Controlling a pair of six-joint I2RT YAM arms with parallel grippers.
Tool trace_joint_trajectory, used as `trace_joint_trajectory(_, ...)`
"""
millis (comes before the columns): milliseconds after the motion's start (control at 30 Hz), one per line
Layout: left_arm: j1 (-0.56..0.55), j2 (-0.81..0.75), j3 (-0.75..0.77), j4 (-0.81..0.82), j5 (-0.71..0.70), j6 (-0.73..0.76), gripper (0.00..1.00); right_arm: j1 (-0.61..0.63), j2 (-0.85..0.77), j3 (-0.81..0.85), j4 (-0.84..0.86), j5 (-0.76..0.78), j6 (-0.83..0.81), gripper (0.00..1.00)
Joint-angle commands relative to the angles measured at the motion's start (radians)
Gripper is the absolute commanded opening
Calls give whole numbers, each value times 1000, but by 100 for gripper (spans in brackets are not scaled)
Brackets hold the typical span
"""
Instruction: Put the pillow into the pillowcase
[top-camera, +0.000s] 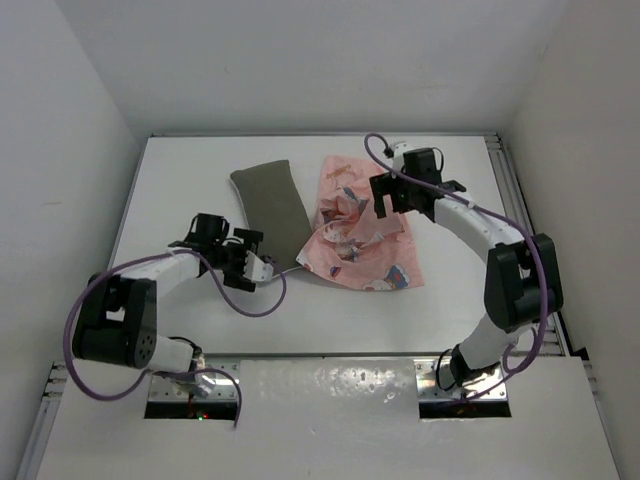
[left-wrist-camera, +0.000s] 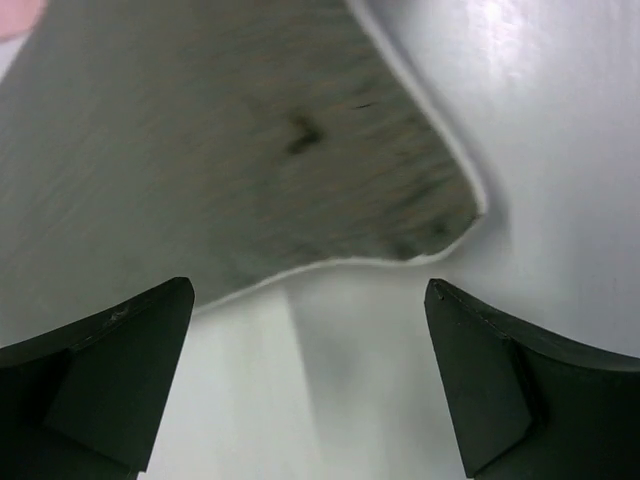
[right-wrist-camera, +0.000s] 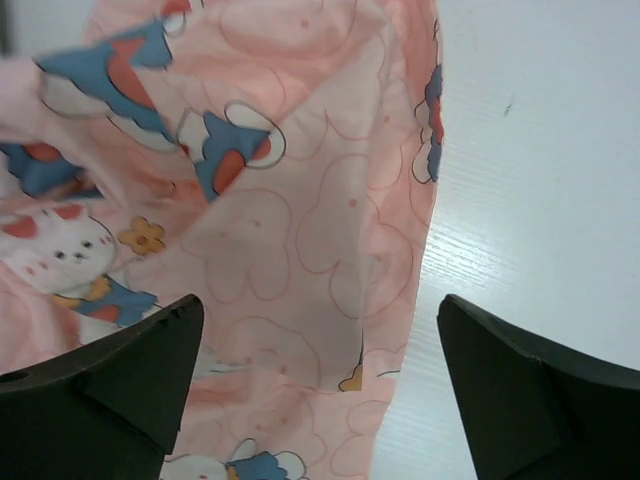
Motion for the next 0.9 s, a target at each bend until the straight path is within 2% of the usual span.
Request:
trace_joint_trajectory(0, -39, 86, 50, -68, 19, 389, 100, 4, 53, -22, -44, 63, -172, 99)
trace_joint_trajectory(167, -91, 152, 41, -39, 19, 483, 100, -3, 147, -19, -39, 42, -145, 97)
trace_joint_trajectory(233, -111, 172, 32, 20, 26, 456, 100, -6, 162, -25, 1, 37, -111, 90)
trace_joint_trajectory(300, -126, 191, 27, 74, 26, 430, 100, -9, 182, -16, 16, 17, -76, 71)
trace_joint_trajectory(333, -140, 195, 30, 83, 29, 422, 95, -10, 185, -12, 18, 19, -64, 62)
trace_joint_trajectory(367, -148, 198, 33, 87, 31, 417, 88, -12, 190, -7, 18, -13, -33, 52)
trace_joint_trajectory(400, -154, 203, 39, 90, 39, 396, 80, -15, 184, -2, 19, -44, -19, 32)
trace_joint_trajectory(433, -164, 204, 44, 91, 40, 379, 61, -18, 181, -5, 22, -60, -4, 23)
trace_joint_trajectory(500, -172, 201, 49, 93, 42, 341, 34, -33, 158, -34, 38, -92, 54, 9)
trace_joint_trajectory(533, -175, 200, 46, 99, 43, 322, 6, -42, 127, -51, 68, -104, 74, 1)
trace_joint_trajectory(567, -175, 189, 41, 128, 43, 255, 0, -64, 107, -93, 86, -118, 128, 0)
trace_joint_trajectory(667, -172, 169, 53, 194, 39, 81, 0, -121, 18, -166, 168, -124, 272, 0)
trace_joint_trajectory(700, -171, 159, 70, 232, 14, -137, 0, -137, -6, -223, 189, -118, 324, 0)
trace_joint_trajectory(767, -136, 139, 89, 350, -29, -376, 0, -182, -72, -284, 245, -75, 475, 0)
trace_joint_trajectory(800, -116, 131, 107, 373, -73, -578, 0, -193, -97, -344, 274, -57, 524, 0)
trace_joint_trajectory(867, -35, 97, 125, 371, -124, -758, 0, -211, -153, -416, 289, 6, 628, 0)
